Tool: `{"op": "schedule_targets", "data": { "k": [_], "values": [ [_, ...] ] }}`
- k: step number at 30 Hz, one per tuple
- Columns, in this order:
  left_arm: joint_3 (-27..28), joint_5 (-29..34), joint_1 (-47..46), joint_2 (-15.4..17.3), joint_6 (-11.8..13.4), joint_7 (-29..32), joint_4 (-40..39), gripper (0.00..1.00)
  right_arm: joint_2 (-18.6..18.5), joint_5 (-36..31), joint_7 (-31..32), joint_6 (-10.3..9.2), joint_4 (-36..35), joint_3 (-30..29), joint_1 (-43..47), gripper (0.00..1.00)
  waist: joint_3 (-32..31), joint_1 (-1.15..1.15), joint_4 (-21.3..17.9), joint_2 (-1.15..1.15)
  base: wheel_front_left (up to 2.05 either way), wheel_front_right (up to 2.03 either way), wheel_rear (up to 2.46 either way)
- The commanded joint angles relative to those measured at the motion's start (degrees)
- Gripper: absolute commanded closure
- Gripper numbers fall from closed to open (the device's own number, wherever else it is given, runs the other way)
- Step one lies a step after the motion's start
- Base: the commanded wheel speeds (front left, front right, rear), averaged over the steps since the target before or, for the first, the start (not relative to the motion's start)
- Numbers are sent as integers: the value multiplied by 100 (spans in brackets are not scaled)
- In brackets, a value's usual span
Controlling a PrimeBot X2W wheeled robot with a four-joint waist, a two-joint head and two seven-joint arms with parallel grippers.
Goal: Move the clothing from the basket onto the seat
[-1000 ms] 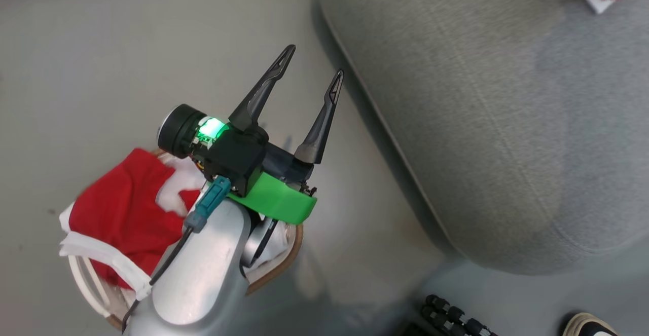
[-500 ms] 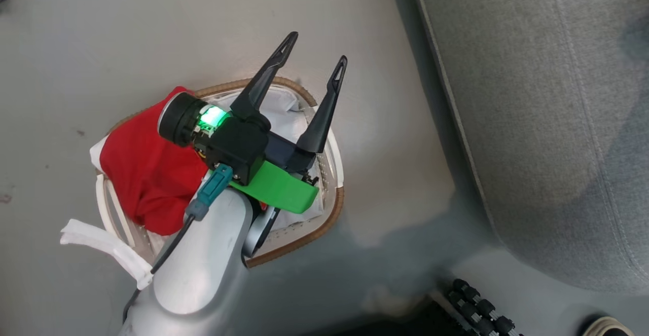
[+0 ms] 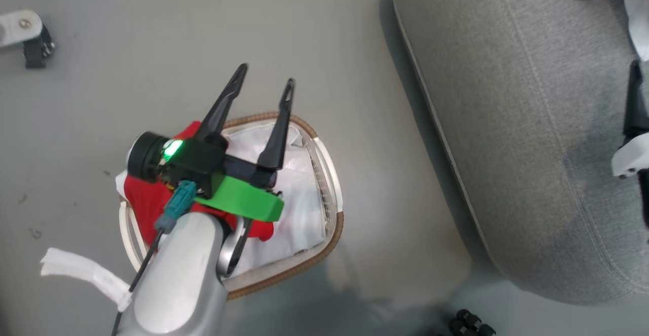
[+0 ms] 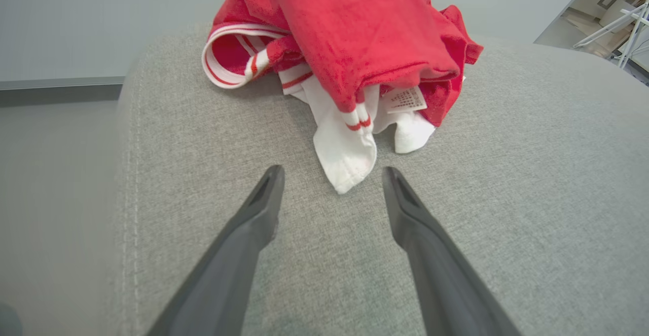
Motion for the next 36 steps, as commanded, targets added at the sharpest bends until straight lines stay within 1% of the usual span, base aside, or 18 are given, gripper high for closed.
{"op": "schedule_targets", "data": {
  "k": [1, 3, 9, 14, 19, 23, 28, 36],
  "values": [
    [147, 64, 171, 6, 21, 3, 19, 0, 113, -50, -11, -8, -183, 13, 200, 0, -538, -1, 52, 0, 0, 0, 0],
    [308, 102, 305, -5, 71, 3, 40, 0, 205, -28, -11, -8, -393, 51, 325, 0, -699, -1, 118, 0, 0, 0, 0],
    [752, -30, 726, -7, 353, 3, 30, 0, 553, 69, -11, -8, -979, 382, 552, 0, -1230, -1, 454, 0, 0, 0, 0],
    [1112, -88, 1035, -8, 513, 3, 121, 0, 814, 57, -11, -8, -1275, 761, 688, 0, -1608, -1, 775, 0, 0, 0, 0],
    [1354, -65, 1320, -11, 531, 3, 266, 0, 957, 60, -11, -8, -1328, 961, 881, 0, -1975, -1, 1018, 0, 0, 0, 0],
    [1508, -4, 1560, -8, 520, 3, 387, 0, 1028, 92, -11, -8, -1226, 1055, 1120, 0, -2242, -1, 1131, 0, 0, 0, 0],
    [1643, 24, 1880, -8, 513, 3, 512, 0, 1085, 112, -11, -8, -1087, 1163, 1461, 0, -2542, -1, 1186, 0, 0, 0, 0],
    [1665, -36, 2446, -9, 472, 3, 405, 0, 1150, 216, -11, -8, -1028, 1274, 2008, 0, -2891, -1, 1197, 0, 0, 0, 0]
  ]
}}
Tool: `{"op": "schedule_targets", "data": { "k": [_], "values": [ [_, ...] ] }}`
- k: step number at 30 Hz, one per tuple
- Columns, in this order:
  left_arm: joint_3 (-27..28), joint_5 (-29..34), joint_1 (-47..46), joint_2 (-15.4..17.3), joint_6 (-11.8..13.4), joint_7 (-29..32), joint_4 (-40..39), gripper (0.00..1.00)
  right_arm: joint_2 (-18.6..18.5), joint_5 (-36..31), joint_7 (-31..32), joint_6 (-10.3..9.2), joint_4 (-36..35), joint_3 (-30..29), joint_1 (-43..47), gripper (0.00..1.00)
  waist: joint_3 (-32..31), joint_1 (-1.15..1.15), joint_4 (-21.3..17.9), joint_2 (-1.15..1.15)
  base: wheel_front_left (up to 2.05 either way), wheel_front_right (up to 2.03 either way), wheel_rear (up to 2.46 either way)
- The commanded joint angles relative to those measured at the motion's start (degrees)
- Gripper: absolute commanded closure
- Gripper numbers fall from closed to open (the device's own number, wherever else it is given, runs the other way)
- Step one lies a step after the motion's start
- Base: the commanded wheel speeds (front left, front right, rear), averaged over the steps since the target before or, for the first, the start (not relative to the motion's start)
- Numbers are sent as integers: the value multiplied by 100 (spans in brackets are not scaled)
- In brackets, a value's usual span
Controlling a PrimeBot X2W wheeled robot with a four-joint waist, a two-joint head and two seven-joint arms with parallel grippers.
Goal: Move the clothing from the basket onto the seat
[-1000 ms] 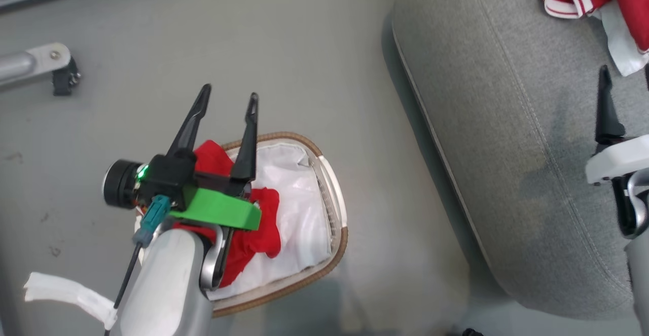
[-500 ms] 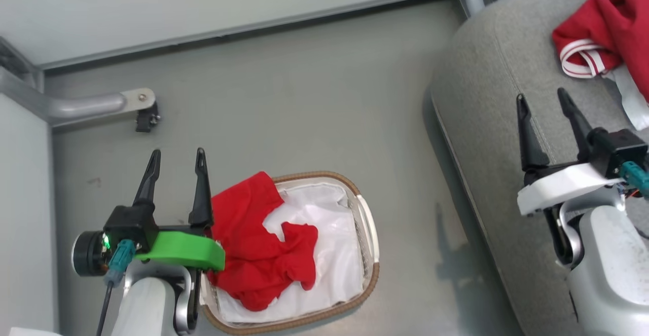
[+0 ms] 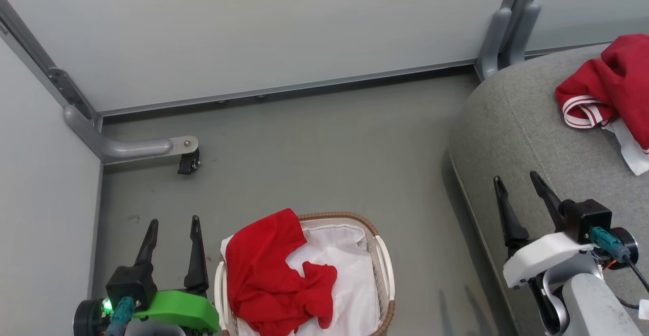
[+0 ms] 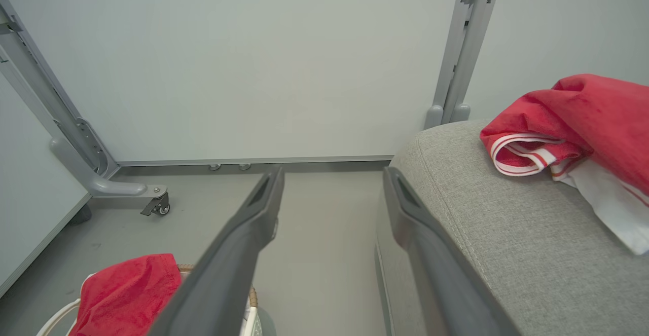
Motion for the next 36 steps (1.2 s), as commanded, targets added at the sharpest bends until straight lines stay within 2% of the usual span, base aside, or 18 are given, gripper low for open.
{"op": "schedule_targets", "data": {
  "k": [1, 13, 21, 32, 36],
  "values": [
    [4, -35, 146, 9, -11, 3, -12, 0, 11, 6, -11, -8, -1, 13, 139, 0, -171, 0, 60, 0, 0, 0, 0],
    [-161, -99, 168, 7, -64, 3, 5, 0, 28, -9, -11, -8, -23, 101, 195, 0, -187, 0, 15, 0, 0, 0, 0],
    [-571, -182, -354, 10, -2, 3, 270, 0, 46, -13, -11, -8, -303, 240, -280, 0, 576, 0, -203, 0, 0, 0, 0],
    [-1043, 19, -1883, 18, 139, 3, 1859, 0, 110, 197, -11, -8, -1110, 577, -1206, 0, 2138, 0, -733, 0, 0, 0, 0],
    [-1078, 107, -2584, 20, 148, 2, 2927, 0, 184, 343, -11, -8, -1426, 570, -1518, 0, 2767, 0, -906, 0, 0, 0, 0]
  ]
}}
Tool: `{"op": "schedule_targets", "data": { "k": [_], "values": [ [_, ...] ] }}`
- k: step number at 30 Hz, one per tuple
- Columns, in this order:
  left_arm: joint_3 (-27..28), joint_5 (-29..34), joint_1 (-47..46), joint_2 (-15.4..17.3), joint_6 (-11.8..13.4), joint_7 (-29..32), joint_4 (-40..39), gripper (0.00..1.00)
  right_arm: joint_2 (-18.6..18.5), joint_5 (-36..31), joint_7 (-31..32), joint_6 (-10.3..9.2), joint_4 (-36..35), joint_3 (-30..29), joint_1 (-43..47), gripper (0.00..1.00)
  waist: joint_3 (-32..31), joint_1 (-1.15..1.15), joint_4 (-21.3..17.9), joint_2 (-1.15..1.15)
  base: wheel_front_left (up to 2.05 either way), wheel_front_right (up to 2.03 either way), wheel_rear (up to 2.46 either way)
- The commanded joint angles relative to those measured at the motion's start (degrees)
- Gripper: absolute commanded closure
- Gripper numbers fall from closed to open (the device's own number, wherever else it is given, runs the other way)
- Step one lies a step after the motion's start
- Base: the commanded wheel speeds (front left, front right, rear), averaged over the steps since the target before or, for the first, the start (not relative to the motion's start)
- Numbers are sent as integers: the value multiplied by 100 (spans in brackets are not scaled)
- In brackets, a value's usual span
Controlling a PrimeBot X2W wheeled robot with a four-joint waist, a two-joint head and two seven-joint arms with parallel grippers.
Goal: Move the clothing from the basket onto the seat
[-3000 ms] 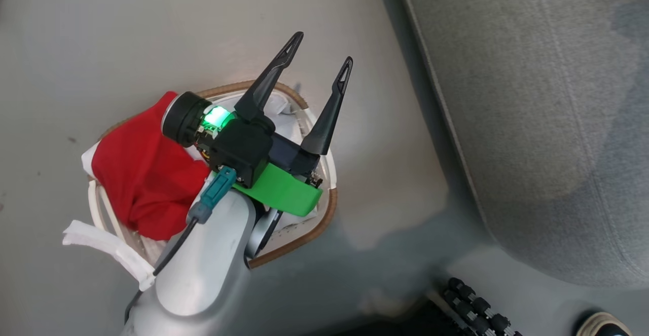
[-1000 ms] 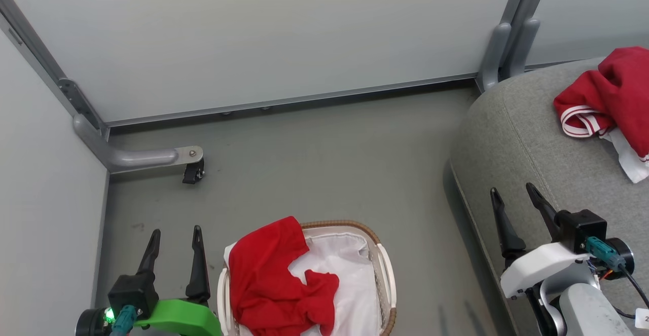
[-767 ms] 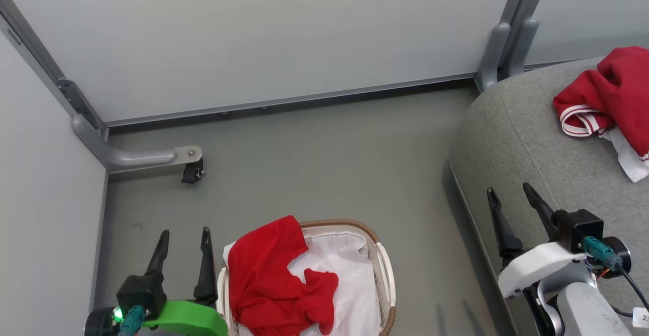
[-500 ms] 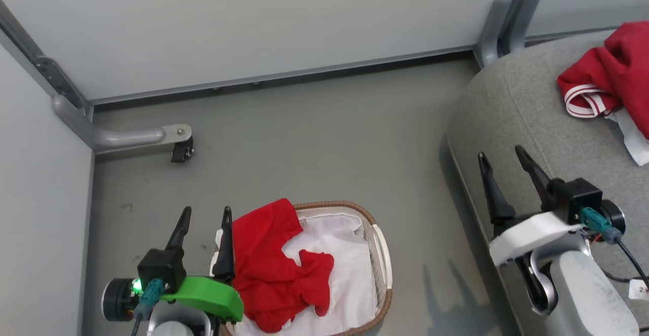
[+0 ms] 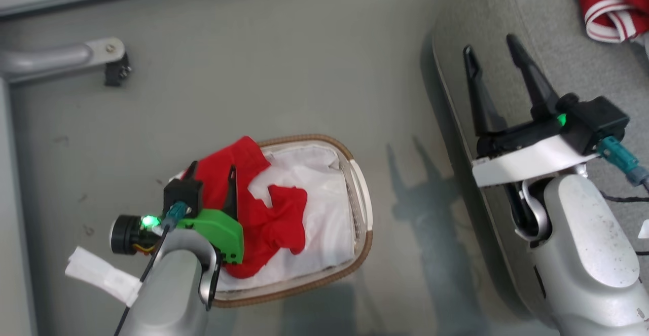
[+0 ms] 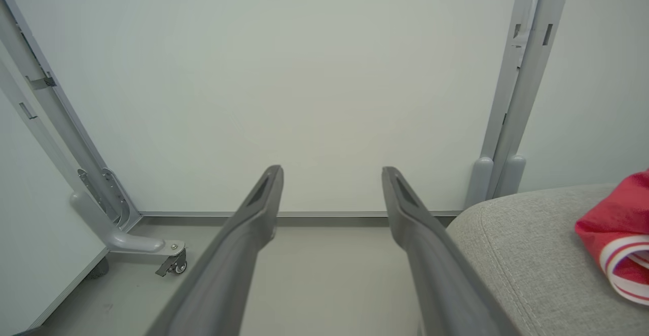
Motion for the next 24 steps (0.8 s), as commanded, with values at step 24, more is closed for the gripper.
{"op": "schedule_targets", "data": {
  "k": [24],
  "values": [
    [-372, 573, -2148, 407, 529, 221, 2781, 0, 180, 56, -11, -8, -385, -96, -446, 0, 2372, 0, -647, 0, 0, 0, 0]
  ]
}}
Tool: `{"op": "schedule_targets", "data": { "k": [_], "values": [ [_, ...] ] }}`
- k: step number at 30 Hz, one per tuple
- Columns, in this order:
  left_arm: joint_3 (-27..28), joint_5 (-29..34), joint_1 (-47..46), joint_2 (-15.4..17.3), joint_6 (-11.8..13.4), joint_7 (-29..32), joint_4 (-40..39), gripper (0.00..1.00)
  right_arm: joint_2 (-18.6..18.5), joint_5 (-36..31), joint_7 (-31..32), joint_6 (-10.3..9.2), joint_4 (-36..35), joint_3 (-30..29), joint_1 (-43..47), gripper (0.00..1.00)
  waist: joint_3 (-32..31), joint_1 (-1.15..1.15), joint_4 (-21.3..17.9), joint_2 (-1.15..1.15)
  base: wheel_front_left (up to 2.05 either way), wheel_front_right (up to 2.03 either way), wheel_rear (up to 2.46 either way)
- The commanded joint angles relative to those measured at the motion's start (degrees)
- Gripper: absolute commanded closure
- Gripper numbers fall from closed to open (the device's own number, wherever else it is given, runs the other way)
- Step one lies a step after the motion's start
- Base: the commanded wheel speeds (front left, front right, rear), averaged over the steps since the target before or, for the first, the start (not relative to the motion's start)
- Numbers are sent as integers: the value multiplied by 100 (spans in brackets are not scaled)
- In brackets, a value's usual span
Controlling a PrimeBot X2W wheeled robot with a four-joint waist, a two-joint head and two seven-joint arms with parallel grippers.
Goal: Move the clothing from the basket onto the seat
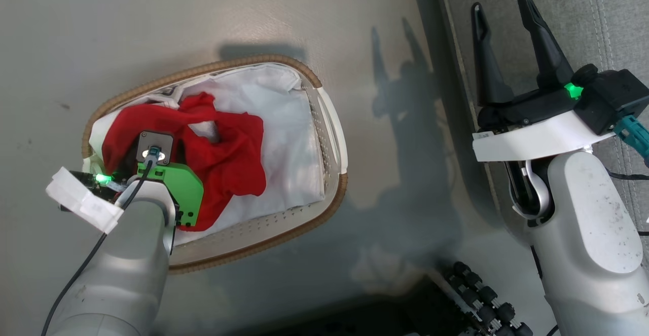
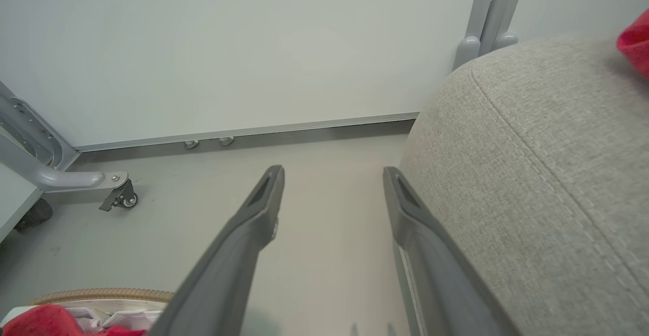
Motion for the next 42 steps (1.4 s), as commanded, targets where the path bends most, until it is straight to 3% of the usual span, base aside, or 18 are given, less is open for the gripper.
{"op": "schedule_targets", "data": {
  "k": [1, 8, 10, 11, 20, 28, 42],
  "values": [
    [-25, 32, -146, 53, 35, 80, 29, 0, 22, -36, -11, -8, -15, 21, -62, 0, 149, 0, -81, 0, 0, 0, 0],
    [-167, 62, -265, 88, 3, 398, 99, 0, 57, -49, -11, -8, -40, 72, -114, 0, 307, 0, -110, 0, 0, 0, 0],
    [-208, 71, -293, 87, -7, 419, 107, 60, 63, -48, -11, -8, -35, 79, -126, 0, 329, 0, -115, 0, 0, 0, 0],
    [-187, 22, -309, 71, -51, 394, 109, 100, 68, -45, -11, -8, -23, 80, -131, 0, 329, 0, -119, 0, 0, 0, 0],
    [-199, -136, -12, -41, -137, 243, 123, 100, 102, -12, -11, -8, 102, 27, -81, 0, -82, 0, -162, 0, 0, 0, 0],
    [-83, -460, 427, -207, -352, -196, -121, 100, 114, -36, -11, -8, 284, -12, 161, 0, -970, 0, -62, 0, 0, 0, 0],
    [93, -743, 1770, -333, -667, -214, -2841, 100, 16, -119, -11, -8, 673, -197, 1039, 0, -2691, 0, 480, 0, 0, 0, 0]
  ]
}}
